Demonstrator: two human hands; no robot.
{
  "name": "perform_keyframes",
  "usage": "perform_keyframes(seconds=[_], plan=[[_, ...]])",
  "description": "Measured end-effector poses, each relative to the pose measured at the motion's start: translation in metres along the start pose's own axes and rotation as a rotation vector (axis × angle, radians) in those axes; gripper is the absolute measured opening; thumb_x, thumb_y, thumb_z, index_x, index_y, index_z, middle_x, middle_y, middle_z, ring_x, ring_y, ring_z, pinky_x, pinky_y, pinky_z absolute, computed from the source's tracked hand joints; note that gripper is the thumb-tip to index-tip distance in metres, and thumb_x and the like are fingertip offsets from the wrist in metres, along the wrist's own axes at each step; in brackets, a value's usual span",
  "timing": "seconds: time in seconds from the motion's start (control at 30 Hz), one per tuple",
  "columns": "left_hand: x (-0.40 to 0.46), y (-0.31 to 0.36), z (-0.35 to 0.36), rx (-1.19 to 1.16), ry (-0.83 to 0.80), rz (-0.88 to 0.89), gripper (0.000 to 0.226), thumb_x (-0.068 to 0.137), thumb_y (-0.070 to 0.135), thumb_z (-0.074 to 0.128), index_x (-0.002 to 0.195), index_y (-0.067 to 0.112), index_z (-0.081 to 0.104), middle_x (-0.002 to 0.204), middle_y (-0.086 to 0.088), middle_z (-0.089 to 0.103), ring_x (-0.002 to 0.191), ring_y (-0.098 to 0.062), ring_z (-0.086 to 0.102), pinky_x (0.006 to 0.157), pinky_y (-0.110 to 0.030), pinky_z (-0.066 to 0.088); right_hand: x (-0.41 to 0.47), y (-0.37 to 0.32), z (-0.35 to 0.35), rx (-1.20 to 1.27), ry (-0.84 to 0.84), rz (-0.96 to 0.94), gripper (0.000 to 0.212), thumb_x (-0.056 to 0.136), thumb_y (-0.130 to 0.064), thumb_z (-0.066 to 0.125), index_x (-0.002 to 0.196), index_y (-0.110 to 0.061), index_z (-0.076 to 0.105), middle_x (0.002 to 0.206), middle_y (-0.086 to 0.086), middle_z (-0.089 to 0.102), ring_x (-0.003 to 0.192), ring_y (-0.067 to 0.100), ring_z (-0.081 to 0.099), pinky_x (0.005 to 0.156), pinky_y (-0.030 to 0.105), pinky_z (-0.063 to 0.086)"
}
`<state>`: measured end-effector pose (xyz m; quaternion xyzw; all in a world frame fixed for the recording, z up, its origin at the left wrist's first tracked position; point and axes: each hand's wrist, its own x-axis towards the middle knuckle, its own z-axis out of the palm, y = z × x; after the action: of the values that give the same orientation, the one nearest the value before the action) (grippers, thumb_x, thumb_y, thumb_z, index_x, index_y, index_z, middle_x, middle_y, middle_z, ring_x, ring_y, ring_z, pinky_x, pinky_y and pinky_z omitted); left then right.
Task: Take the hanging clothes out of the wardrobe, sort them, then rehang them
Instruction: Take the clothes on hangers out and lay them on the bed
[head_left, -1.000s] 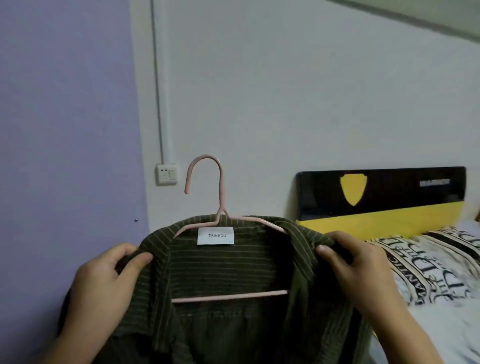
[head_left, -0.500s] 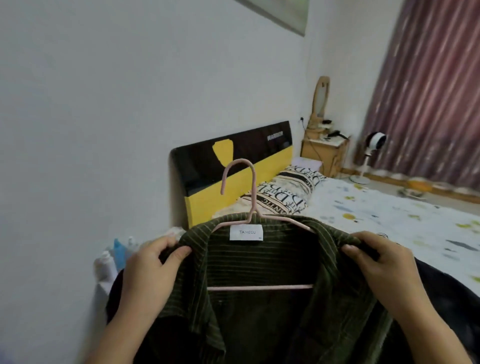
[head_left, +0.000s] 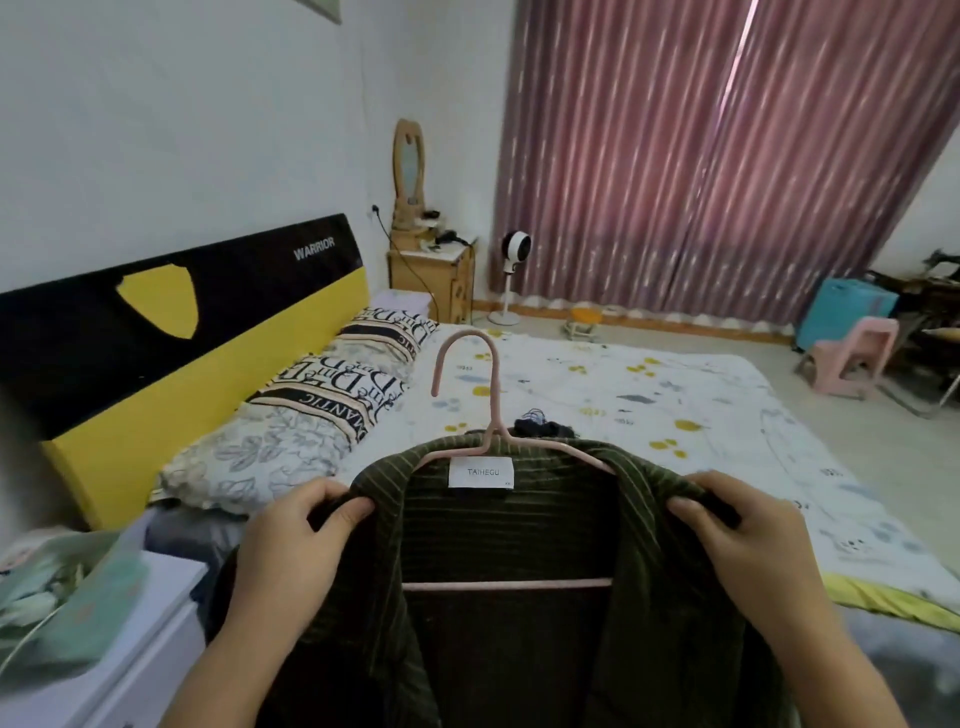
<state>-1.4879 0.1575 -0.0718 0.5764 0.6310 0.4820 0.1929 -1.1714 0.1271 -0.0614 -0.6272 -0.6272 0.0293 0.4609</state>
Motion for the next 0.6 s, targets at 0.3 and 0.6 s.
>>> perform_keyframes(seconds=[0.3, 0.6], plan=[[0.047, 0.025, 0.121, -0.033, -0.135, 0.017, 0.033, 0.079, 0.014, 0.071, 0.057, 0.032, 0.054, 0.065, 0.009, 0.060, 0.067, -0.003, 0.051, 0.062, -0.019, 0.037, 0.048, 0.086, -0.024, -0.074, 0.015, 0.100, 0.031, 0.077, -0.007, 0.074, 0.070, -0.034, 0.060, 0.060, -0.020, 0.060, 0.071, -0.011, 0.057, 0.059, 0.006, 0.039], [0.140, 0.004, 0.208, -0.011, -0.252, -0.002, 0.026, 0.082, 0.017, 0.068, 0.062, 0.029, 0.057, 0.069, 0.005, 0.063, 0.069, -0.010, 0.054, 0.059, -0.023, 0.038, 0.126, 0.152, 0.026, -0.124, -0.031, 0.232, 0.035, 0.078, -0.011, 0.073, 0.059, -0.031, 0.052, 0.058, -0.007, 0.061, 0.067, 0.004, 0.057, 0.056, 0.017, 0.036]])
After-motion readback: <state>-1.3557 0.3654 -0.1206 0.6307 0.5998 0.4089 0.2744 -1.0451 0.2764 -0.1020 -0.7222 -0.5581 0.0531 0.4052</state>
